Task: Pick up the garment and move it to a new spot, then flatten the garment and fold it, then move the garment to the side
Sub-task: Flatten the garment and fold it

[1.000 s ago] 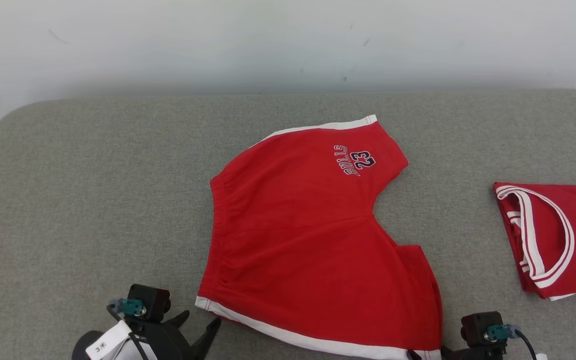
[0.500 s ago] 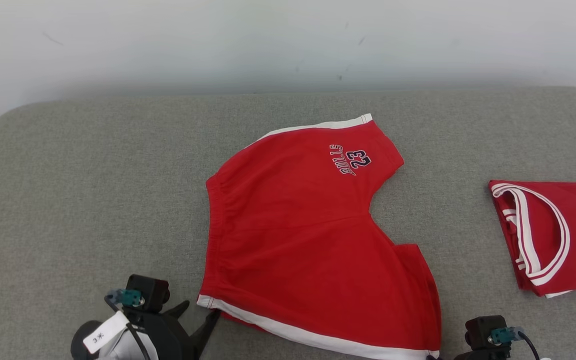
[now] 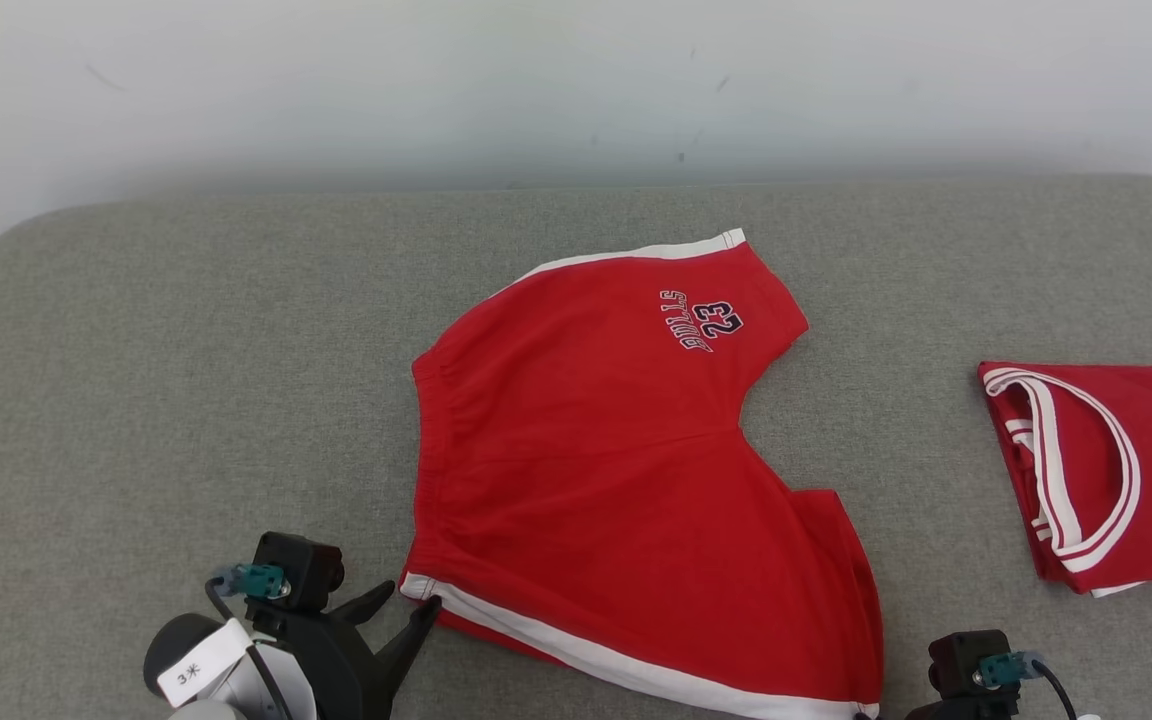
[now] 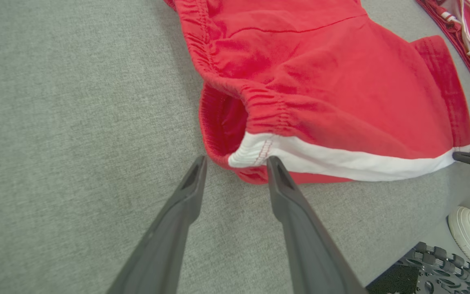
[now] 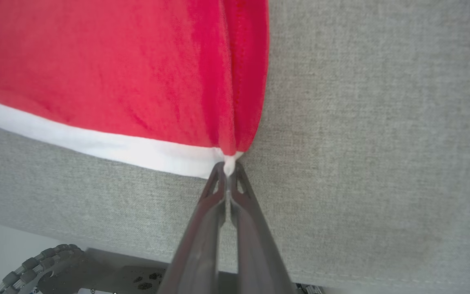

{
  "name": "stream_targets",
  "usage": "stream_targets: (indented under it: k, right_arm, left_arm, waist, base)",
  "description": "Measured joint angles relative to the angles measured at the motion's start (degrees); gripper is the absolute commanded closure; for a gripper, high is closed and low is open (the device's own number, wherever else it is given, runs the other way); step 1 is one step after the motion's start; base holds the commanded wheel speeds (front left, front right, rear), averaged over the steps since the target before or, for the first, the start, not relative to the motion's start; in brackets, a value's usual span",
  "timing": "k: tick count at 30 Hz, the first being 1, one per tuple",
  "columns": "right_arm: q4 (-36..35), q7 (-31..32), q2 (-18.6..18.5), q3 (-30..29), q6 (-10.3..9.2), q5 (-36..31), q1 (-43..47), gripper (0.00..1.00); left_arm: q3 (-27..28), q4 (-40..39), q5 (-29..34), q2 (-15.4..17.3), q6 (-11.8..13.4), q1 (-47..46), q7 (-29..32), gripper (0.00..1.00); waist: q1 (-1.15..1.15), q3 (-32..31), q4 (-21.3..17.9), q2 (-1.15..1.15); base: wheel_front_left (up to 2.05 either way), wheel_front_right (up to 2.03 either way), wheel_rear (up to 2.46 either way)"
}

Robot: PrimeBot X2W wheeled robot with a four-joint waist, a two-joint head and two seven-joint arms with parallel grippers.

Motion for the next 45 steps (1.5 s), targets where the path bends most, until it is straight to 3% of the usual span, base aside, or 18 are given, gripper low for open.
stream_targets:
  k: [7, 12, 14, 15, 16, 18, 20, 22, 23, 25, 26, 27, 28, 35, 45]
  right_arm:
    - [-0.27, 0.51, 0.01, -0.01, -0.02, 0.0, 0.01, 1.0]
    - [-0.35, 0.94, 0.02, -0.09, -0.24, 0.0, 0.02, 1.0]
    - [-0.4, 0.97, 0.05, -0.15, -0.44, 0.0, 0.03, 1.0]
    - [-0.42, 1.0, 0.05, -0.16, -0.44, 0.0, 0.03, 1.0]
    - [-0.46, 1.02, 0.05, -0.19, -0.44, 0.0, 0.04, 1.0]
    - [-0.53, 1.24, 0.07, -0.19, -0.45, 0.0, 0.04, 1.0]
    - [-0.57, 1.44, 0.07, -0.19, -0.45, 0.0, 0.04, 1.0]
    - [-0.62, 1.45, 0.07, -0.19, -0.45, 0.0, 0.04, 1.0]
    - [-0.64, 1.46, 0.07, -0.19, -0.45, 0.0, 0.04, 1.0]
    - [-0.66, 1.51, 0.07, -0.19, -0.45, 0.0, 0.04, 1.0]
    - [-0.67, 1.52, 0.07, -0.19, -0.45, 0.0, 0.04, 1.0]
    - [-0.67, 1.52, 0.05, -0.19, -0.45, 0.0, 0.06, 1.0]
    - [-0.68, 1.52, 0.05, -0.19, -0.46, 0.0, 0.07, 1.0]
    - [-2.19, 1.51, 0.88, -1.88, -0.42, 3.12, 0.7, 1.0]
    - [-9.4, 0.93, -0.37, -6.87, 2.13, 8.8, 4.07, 1.0]
  left_arm:
    - [-0.12, -0.74, 0.01, 0.12, -0.35, -0.16, 0.01, 0.26]
    - [-0.05, -1.9, 0.13, 1.24, -0.35, -0.15, 0.03, 0.12]
    - [-0.08, -2.58, 0.14, 1.55, -0.37, -0.15, 0.05, 0.3]
    - [-0.16, -2.85, 0.14, 1.56, -0.66, -0.15, 0.07, 0.35]
    - [-0.41, -3.22, 0.13, 1.51, -0.82, -0.15, 0.16, 0.52]
    - [-0.68, -3.35, 0.1, 1.51, -0.85, -0.13, 0.55, 0.62]
    - [-0.8, -3.33, 0.03, 1.48, -0.85, -0.09, 0.66, 0.62]
    - [-0.84, -3.33, -0.02, 1.48, -0.85, -0.03, 1.09, 0.52]
    - [-0.86, -3.34, -0.02, 1.48, -0.85, 0.02, 1.09, 0.51]
    - [-0.99, -3.35, -0.2, 1.54, -0.85, 0.1, 1.47, 0.56]
    - [-1.07, -3.34, -0.38, 1.55, -0.85, 0.18, 1.6, 0.67]
    - [-1.15, -3.34, -0.51, 1.57, -0.86, 0.24, 1.69, 0.92]
    - [-1.24, -3.38, -0.54, 1.62, -0.86, 0.28, 2.04, 1.0]
    - [0.38, -5.17, -1.74, 2.54, -0.68, 2.05, 2.07, 1.0]
    - [2.64, -10.38, -2.69, 4.56, 1.79, 6.25, 1.32, 1.0]
  waist:
    - [0.0, 0.0, 0.18, 0.0]
    - [0.0, -0.01, 0.13, 0.0]
    - [0.0, -0.01, 0.13, 0.0]
    - [0.0, -0.01, 0.15, 0.0]
    - [0.0, -0.01, 0.19, 0.0]
    - [0.0, -0.04, 0.22, 0.0]
    - [0.0, -0.07, 0.25, 0.0]
    - [0.0, -0.11, 0.28, 0.0]
    - [0.0, -0.13, 0.29, 0.0]
    - [0.0, -0.19, 0.29, 0.0]
    - [0.0, -0.22, 0.29, 0.0]
    - [0.0, -0.25, 0.29, 0.0]
    - [0.0, -0.28, 0.28, 0.0]
    - [0.0, -0.6, 0.24, 0.0]
    - [0.0, -1.15, 0.39, 0.0]
  base:
    - [0.0, 0.0, 0.0]
    - [0.0, 0.0, 0.0]
    - [0.0, 0.0, 0.0]
    - [0.0, 0.0, 0.0]
    - [0.0, 0.0, 0.0]
    - [0.0, 0.0, 0.0]
    - [0.0, 0.0, 0.0]
    - [0.0, 0.0, 0.0]
    - [0.0, 0.0, 0.0]
    - [0.0, 0.0, 0.0]
    - [0.0, 0.0, 0.0]
    - [0.0, 0.0, 0.0]
    - [0.0, 0.0, 0.0]
    - [0.0, 0.0, 0.0]
    - [0.0, 0.0, 0.0]
